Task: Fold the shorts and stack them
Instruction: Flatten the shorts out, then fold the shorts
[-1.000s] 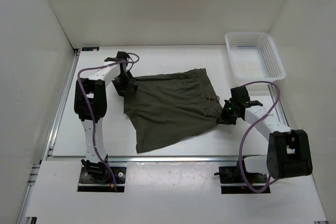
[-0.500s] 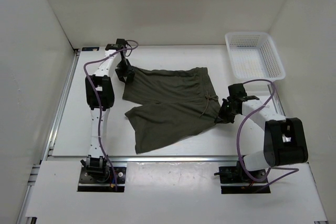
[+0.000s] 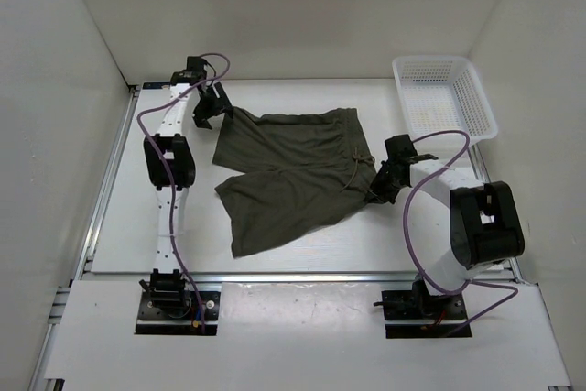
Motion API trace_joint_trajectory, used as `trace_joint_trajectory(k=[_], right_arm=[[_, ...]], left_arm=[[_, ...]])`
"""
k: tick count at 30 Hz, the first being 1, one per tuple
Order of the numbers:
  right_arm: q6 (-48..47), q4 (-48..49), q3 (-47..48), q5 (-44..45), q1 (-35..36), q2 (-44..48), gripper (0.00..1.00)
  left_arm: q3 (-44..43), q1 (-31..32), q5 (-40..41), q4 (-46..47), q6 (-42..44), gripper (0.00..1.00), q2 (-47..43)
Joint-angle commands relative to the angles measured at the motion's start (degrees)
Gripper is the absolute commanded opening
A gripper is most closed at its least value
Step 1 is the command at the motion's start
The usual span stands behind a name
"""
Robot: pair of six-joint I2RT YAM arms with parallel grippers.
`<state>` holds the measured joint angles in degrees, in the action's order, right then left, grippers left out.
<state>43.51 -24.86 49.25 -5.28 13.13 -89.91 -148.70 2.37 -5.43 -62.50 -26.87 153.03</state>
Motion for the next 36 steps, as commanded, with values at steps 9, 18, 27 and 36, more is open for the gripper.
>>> trace_joint_trajectory(k=[9,18,27,36], right_arm=[[14.23,8.16,1.90,3.26,5.15,-3.52,0.00],[16.08,8.43,-3.29,6.59,7.09,1.40,0.00],[13.45,6.67,-2.15,7.30,7.09,4.04,0.00],[13.45,6.67,-3.37,6.77,7.09,7.46,0.00]], left_arm=[[18.94,-3.87,7.01,-1.83,3.49,0.99,-37.95],[82.74,0.78,-4.58,3.79,-8.35,0.87,-76.19],[106.06,10.10,-7.66,4.57,-19.17,0.88,-92.21],[110.65,18.72,-4.86,13.28,-21.47,0.85,-80.01]])
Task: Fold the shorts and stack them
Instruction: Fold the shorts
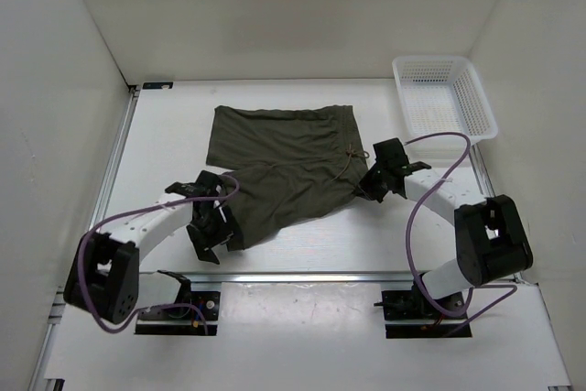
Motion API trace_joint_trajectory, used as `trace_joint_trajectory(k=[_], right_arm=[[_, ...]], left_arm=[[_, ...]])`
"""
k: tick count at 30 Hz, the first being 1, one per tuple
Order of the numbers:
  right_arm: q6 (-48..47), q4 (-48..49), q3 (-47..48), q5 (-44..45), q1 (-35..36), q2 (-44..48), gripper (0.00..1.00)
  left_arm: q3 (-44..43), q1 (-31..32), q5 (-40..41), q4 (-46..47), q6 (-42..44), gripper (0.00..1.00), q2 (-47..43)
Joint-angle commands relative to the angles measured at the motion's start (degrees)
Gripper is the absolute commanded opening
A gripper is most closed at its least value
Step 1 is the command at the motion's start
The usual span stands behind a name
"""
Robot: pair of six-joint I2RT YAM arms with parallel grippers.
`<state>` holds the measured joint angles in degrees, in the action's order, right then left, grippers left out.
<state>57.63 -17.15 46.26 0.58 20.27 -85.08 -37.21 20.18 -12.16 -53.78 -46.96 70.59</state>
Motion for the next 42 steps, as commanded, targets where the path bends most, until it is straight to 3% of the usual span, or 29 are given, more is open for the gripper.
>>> trace_joint_trajectory(k=[1,3,10,15,17,18,20,21,23,28,33,35,42], right_arm=[[-0.67,-1.57,-0.38,0.91,-0.06,3.16,0.00],[-0.67,-1.57,-1.08,0.91,-0.06,3.77,0.00],[-0.67,-1.57,-2.23,1.44,-0.06,5.53,0.00],[-1.29,-2.10,-2.23,1.44,-0.06,5.54,0.00],[-1.81,-2.10,-2.23,1.44,-0.06,5.54,0.00],[-1.82,-2.10,-2.23,1.44,-0.06,5.54,0.16],[-3.21,-4.02,-2.23,2.67,-0.06,6.94,0.44],[-3.22,-4.99,-2.23,3.37,-0.06,8.60,0.68],[-3.74,-7.97,-2.75,5.04,-0.58,10.62,0.75],[-3.75,-10.71,-7.40,5.66,-1.11,18.62,0.78],[-1.82,-9.41,-11.45,4.61,-1.11,21.01,0.65],[-1.82,-7.91,-11.98,3.90,-1.11,19.35,0.60],[-3.22,1.32,-9.26,2.23,-1.11,10.21,0.59]], left_arm=[[-2.15,0.91,2.49,4.56,-1.90,0.85,3.06],[-3.30,1.52,4.25,4.56,-1.91,0.85,3.76],[-2.26,2.75,5.92,8.60,-3.75,0.69,10.97],[-1.89,6.01,5.13,10.71,-4.90,0.63,14.93],[-2.51,6.01,6.27,10.71,-5.42,0.30,14.93],[-3.39,6.01,6.27,10.71,-5.42,0.14,14.23],[-4.70,5.22,6.97,8.53,-5.42,0.10,12.83],[-6.80,4.69,8.63,7.38,-5.42,0.10,10.91],[-9.18,4.69,10.05,5.27,-5.42,0.10,9.23],[-15.52,4.69,10.58,1.14,-3.75,0.10,7.20],[-17.45,4.69,10.58,-0.79,-3.23,0.10,6.58],[-18.77,4.69,11.11,-1.41,-3.23,0.10,6.05],[-24.04,4.69,12.16,-4.23,-2.70,0.10,4.12]])
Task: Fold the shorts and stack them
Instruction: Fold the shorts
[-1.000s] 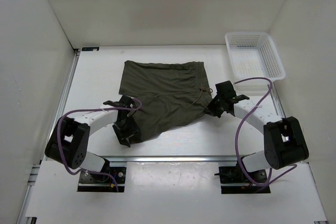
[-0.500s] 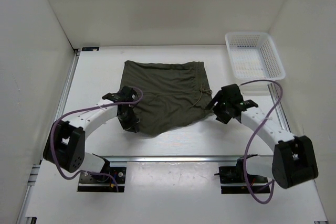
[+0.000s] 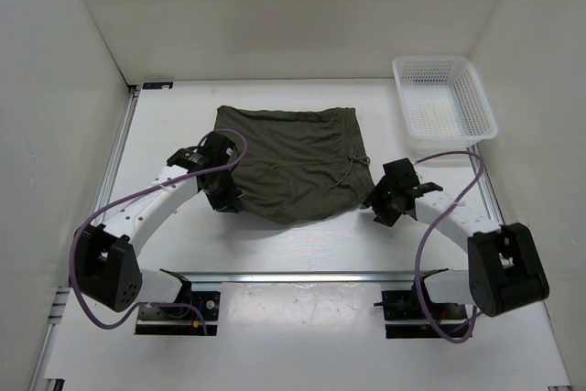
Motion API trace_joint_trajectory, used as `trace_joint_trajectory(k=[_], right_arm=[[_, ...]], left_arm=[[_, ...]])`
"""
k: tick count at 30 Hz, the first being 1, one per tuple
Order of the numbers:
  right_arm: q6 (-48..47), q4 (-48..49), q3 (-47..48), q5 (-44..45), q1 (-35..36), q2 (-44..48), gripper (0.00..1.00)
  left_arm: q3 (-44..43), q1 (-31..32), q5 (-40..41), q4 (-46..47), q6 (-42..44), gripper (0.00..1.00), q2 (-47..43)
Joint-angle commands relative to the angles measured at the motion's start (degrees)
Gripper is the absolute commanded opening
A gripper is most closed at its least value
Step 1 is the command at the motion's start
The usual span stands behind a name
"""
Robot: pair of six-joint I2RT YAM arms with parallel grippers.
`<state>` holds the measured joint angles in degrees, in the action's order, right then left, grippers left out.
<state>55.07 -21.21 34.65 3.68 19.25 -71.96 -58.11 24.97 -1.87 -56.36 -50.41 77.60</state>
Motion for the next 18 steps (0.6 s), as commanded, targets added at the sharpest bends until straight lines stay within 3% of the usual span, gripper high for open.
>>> trace_joint_trajectory(k=[1,5,6,11,18], right_arm=[[-0.66,6.96,3.39,-1.39,-0.08,-4.31,0.58],[-1.19,8.99,6.21,-1.93,-0.08,-11.69,0.39],[-1.19,9.60,6.91,-1.93,-0.08,-12.23,0.29],[-3.12,8.65,7.97,-0.70,-0.08,-12.24,0.03],[-4.35,6.36,4.37,1.33,-0.08,-5.30,0.00]], left_arm=[[-3.15,-0.10,1.87,-2.17,1.36,0.10,-2.90],[-3.15,-0.10,1.87,-2.18,1.37,0.10,-2.90],[-3.15,-0.79,1.87,-2.18,1.37,0.10,-2.90],[-3.15,-1.86,2.40,-2.70,1.90,0.10,-4.13],[-2.10,-2.91,2.92,-3.85,2.42,0.10,-5.79]])
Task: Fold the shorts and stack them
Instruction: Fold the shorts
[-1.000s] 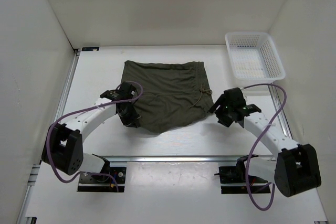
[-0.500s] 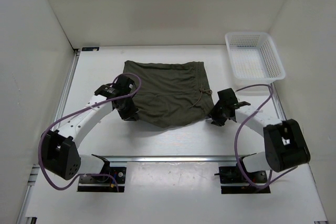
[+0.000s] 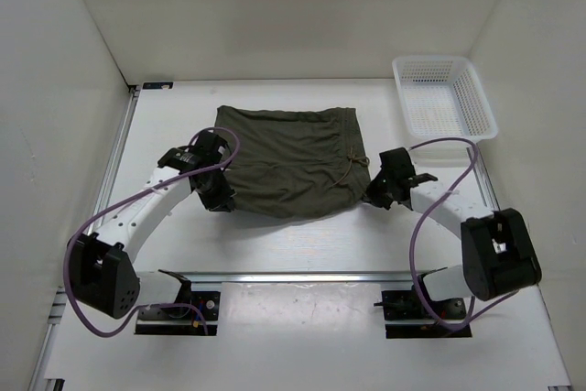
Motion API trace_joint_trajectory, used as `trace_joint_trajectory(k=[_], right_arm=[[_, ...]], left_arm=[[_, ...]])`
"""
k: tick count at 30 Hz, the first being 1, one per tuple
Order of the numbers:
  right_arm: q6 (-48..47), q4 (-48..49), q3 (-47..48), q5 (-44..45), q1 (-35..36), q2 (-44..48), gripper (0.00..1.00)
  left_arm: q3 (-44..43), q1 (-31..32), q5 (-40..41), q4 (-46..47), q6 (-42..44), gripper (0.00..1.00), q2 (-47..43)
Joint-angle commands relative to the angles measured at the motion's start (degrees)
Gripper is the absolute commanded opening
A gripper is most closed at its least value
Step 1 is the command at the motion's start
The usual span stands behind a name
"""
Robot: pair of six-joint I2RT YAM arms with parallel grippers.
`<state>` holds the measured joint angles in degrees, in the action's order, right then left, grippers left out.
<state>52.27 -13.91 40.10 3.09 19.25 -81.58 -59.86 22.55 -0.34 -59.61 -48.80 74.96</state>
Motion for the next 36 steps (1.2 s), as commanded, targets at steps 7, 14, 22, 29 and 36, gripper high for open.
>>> trace_joint_trajectory(k=[7,14,22,29,36], right_arm=[[-2.09,2.57,-4.06,-2.11,-0.61,8.38,0.58],[-0.15,10.22,-2.92,-3.02,-0.61,-2.43,0.33],[-3.49,5.14,-2.04,3.57,-0.61,2.29,0.00],[-7.36,-10.59,-0.91,6.74,-0.61,17.84,0.00],[-11.40,-13.69,11.46,7.81,-0.61,12.78,0.00]], left_arm=[[-0.87,-1.01,1.39,-0.59,1.33,0.10,-3.15],[-0.88,-1.54,1.92,-0.59,1.86,0.10,-3.15],[-1.40,-4.08,2.45,-3.14,4.14,0.10,-4.46],[-3.77,-7.08,1.92,-4.72,5.82,0.10,-6.84],[-16.59,-10.06,3.76,-3.40,10.20,0.10,3.42]])
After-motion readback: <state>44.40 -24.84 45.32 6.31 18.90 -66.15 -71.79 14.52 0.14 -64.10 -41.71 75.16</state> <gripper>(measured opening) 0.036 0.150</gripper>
